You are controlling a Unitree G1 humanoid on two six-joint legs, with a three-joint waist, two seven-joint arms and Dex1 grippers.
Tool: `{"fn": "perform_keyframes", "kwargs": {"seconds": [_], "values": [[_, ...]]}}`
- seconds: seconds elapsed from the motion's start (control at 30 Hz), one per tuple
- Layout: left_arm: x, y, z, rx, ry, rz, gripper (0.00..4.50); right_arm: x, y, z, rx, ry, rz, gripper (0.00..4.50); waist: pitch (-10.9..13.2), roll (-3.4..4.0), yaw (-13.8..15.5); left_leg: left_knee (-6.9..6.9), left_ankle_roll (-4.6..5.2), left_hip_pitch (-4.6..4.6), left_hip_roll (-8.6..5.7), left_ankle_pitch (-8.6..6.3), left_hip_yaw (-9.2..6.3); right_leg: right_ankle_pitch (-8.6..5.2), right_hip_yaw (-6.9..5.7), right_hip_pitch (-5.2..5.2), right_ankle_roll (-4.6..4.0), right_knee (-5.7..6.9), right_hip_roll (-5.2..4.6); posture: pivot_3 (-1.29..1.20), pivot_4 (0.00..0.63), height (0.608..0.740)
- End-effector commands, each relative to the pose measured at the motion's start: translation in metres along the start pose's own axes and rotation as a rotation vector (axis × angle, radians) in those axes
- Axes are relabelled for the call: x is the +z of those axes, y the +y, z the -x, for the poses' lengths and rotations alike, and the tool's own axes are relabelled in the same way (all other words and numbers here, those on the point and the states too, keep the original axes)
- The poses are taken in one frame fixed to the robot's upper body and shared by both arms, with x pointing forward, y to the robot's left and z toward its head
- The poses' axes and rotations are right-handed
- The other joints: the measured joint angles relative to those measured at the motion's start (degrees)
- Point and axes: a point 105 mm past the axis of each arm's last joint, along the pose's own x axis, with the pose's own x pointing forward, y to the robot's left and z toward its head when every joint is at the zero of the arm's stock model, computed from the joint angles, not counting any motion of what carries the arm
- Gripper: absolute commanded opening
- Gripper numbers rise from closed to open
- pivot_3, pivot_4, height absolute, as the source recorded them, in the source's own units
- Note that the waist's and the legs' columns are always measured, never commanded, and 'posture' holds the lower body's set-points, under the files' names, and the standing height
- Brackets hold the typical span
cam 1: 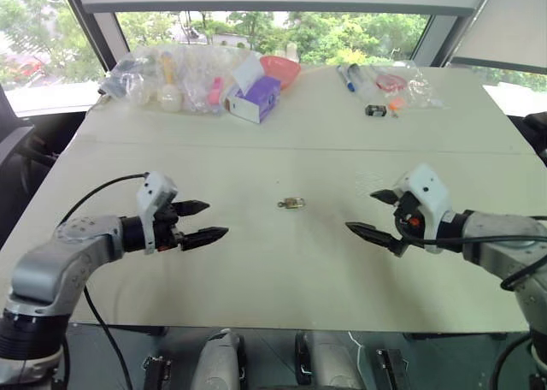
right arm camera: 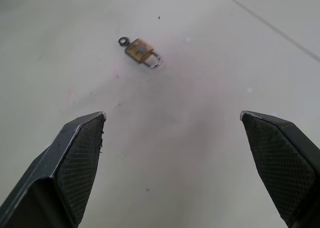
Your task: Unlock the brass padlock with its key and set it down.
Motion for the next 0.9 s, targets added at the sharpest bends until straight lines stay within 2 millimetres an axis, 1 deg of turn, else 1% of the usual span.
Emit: {"fn": "perform_keyframes", "kwargs": {"seconds": [0.03, 0.3, 0.5, 0.6, 0.7, 0.73, 0.77, 0.8, 0.9], "values": [[0.002, -0.001, -0.001, -0.023, 0.01, -0.026, 4.48, 0.006, 0.006, -0.002, 0.026, -0.008, 0.05, 4.5, 0.0, 0.0, 0.0, 0.0, 0.0, 0.0, 0.0, 0.0, 0.0, 0.0, 0.0, 0.0, 0.01, 0.0, 0.01, 0.0, 0.15, 0.734], [0.006, 0.002, -0.005, -0.011, -0.034, -0.012, 4.48, 0.007, 0.006, -0.006, 0.037, -0.005, 0.093, 4.5, 0.0, 0.0, 0.02, 0.01, -0.01, -0.01, 0.0, 0.0, 0.0, 0.07, 0.0, 0.0, 0.13, 0.01, 0.01, 0.0, 0.15, 0.734], [0.009, 0.004, -0.007, -0.013, -0.017, -0.042, 4.48, 0.01, 0.006, -0.011, 0.075, 0.007, 0.13, 4.5, 0.0, 0.0, 0.0, 0.01, 0.0, -0.01, 0.0, 0.0, 0.0, 0.07, 0.0, 0.0, 0.13, 0.01, 0.01, 0.0, 0.15, 0.734], [0.012, 0.005, -0.008, -0.07, 0.051, -0.108, 4.48, 0.022, 0.004, -0.034, 0.13, 0.01, 0.165, 4.5, 0.01, 0.0, -0.28, 0.04, -0.01, 0.01, 0.0, 0.01, 0.01, 0.07, 0.0, 0.0, 0.13, 0.03, 0.03, 0.0, 0.15, 0.734], [0.013, 0.005, -0.007, -0.153, 0.15, -0.184, 4.48, 0.037, 0.001, -0.066, 0.185, 0.038, 0.214, 4.5, 0.04, 0.06, -0.4, 0.03, -0.05, 0.03, 0.02, 0.04, 0.04, 0.05, 0.01, -0.06, 0.06, 0.07, 0.11, 0.0, 0.15, 0.734], [0.014, 0.006, -0.006, -0.168, 0.167, -0.198, 4.48, 0.04, 0.0, -0.073, 0.196, 0.044, 0.227, 4.5, 0.04, 0.07, -0.36, 0.0, -0.06, 0.0, 0.02, 0.04, 0.04, 0.02, 0.01, -0.1, 0.02, 0.07, 0.11, 0.0, 0.15, 0.734], [0.015, 0.007, -0.006, -0.175, 0.173, -0.205, 4.48, 0.042, -0.001, -0.077, 0.202, 0.048, 0.235, 4.5, 0.04, 0.07, -0.29, 0.01, -0.07, 0.0, 0.02, 0.05, 0.06, 0.07, 0.01, -0.12, 0.09, 0.12, 0.13, 0.0, 0.15, 0.734], [0.019, 0.01, -0.007, -0.173, 0.169, -0.221, 4.48, 0.042, -0.003, -0.086, 0.207, 0.06, 0.248, 4.5, 0.06, 0.09, -0.14, -0.01, -0.09, -0.06, 0.02, 0.06, 0.06, 0.07, 0.0, -0.17, 0.1, 0.1, 0.13, 0.0, 0.15, 0.734], [0.037, 0.017, -0.007, -0.15, 0.133, -0.26, 4.48, 0.031, 0.001, -0.112, 0.267, 0.13, 0.299, 4.5, 0.06, 0.07, 0.13, 0.01, -0.34, -0.2, 0.01, 0.2, 0.2, 0.07, -0.04, -0.21, 0.11, 0.01, 0.1, 0.0, 0.15, 0.734]]}}
